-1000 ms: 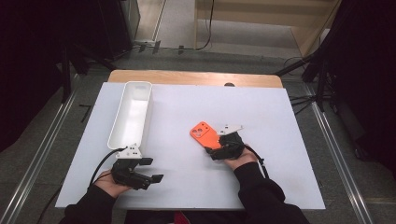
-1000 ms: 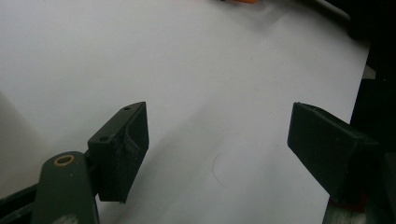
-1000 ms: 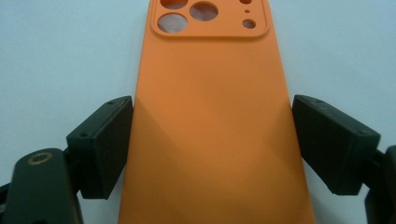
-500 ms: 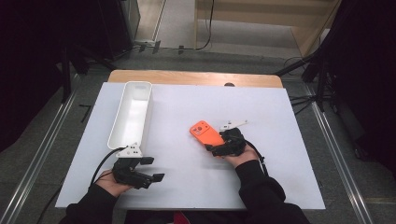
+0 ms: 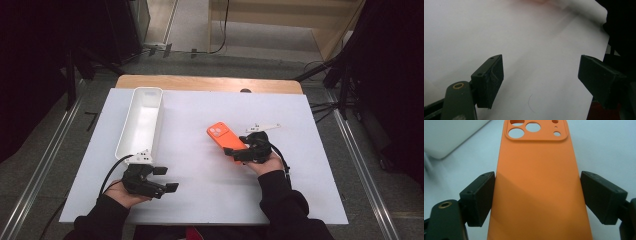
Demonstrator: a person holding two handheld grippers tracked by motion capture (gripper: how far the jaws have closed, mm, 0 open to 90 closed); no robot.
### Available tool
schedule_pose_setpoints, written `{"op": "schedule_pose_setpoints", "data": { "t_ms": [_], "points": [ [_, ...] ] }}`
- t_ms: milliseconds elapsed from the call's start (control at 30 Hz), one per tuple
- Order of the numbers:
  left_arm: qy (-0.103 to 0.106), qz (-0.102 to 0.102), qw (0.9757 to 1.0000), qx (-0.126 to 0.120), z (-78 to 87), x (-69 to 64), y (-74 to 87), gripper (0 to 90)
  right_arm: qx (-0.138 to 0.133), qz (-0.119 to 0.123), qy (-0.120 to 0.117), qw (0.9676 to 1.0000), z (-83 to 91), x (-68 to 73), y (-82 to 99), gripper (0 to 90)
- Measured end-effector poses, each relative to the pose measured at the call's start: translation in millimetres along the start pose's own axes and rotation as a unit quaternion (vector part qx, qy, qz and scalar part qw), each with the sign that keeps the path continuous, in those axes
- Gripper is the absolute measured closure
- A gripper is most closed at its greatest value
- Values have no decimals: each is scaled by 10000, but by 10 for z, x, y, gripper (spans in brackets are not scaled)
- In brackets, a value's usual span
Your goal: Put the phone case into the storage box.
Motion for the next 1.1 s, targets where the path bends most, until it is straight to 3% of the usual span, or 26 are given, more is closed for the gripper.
{"op": "schedule_pose_setpoints", "data": {
  "t_ms": [267,567,800,1100],
  "points": [
    [49,-7,10000,32,-26,-64,-33,204,-134,-130,-162,9997,148,22,-37,148],
    [293,74,9994,181,-101,-106,-122,207,-216,-276,-260,9990,281,25,-39,148],
    [306,-38,9991,276,-175,-149,-198,207,-207,-395,-318,9985,327,21,-9,148],
    [297,-4,9995,89,-199,-146,-376,208,-173,-407,-320,9985,346,39,19,148]
  ]
}}
Point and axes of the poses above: each handheld gripper's, and its own axes: z roughly backward along the jaws, y roughly out of its underside, x roughly to its left, the point moved 5 cm from there along -z, roughly forward along the jaws, and after that the axes turned 8 degrees about y, right-handed, at the moved point
